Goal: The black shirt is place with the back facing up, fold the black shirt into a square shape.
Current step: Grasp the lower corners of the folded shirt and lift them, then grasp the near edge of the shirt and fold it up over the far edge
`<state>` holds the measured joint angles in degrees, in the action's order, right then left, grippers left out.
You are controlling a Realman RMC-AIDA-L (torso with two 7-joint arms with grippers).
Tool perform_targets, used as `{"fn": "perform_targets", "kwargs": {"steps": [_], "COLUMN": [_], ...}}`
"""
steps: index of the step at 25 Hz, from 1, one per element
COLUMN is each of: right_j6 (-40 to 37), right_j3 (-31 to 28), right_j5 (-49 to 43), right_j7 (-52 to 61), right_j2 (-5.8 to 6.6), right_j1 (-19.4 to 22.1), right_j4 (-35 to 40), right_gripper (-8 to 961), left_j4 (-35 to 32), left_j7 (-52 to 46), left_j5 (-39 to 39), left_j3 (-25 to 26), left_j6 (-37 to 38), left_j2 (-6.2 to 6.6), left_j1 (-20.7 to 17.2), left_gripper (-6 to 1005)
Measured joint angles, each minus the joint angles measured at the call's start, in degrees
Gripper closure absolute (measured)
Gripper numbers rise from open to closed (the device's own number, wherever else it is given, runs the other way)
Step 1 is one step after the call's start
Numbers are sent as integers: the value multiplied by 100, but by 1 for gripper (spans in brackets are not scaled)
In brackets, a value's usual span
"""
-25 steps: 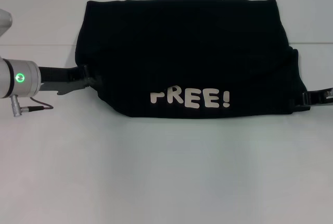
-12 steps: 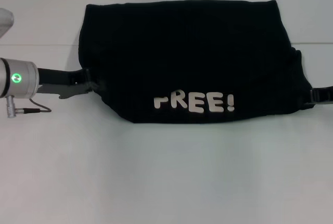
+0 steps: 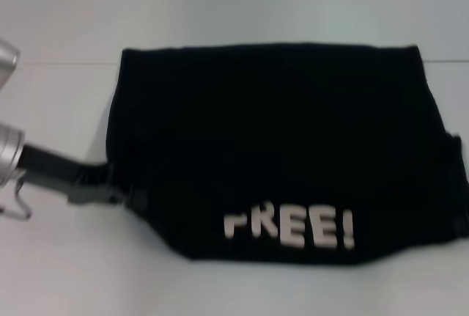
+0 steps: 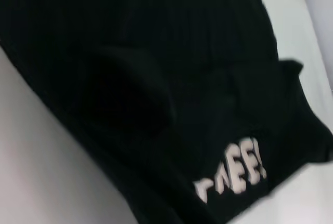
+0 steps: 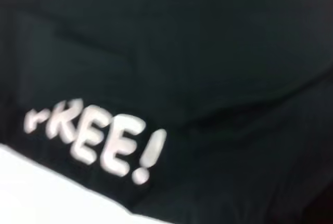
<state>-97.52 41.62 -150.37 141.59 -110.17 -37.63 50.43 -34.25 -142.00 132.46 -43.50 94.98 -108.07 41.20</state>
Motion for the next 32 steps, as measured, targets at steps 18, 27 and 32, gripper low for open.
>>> {"fn": "perform_targets", "kwargs": {"steps": [18,27,32], "right_j6": [-1599,-1576,-1001], "right_j3": [-947,-1738,-2012], "right_j5": [344,1133,1428], "right_j7": [-771,-791,-719], "right_j2": [47,439,567], "right_j1": [504,504,316], "right_j4": [259,250,245], "right_gripper": [892,891,891], "left_j4": [-399,-406,-408], "left_j7": [463,363,129], "left_j5": [500,491,456], "left_j3": [574,1595,1956], "left_j6": [1515,1411,1053], "left_j2": [-242,-68,22], "left_j1": [-521,-292,-80], "left_gripper": [1001,1000,1000]}}
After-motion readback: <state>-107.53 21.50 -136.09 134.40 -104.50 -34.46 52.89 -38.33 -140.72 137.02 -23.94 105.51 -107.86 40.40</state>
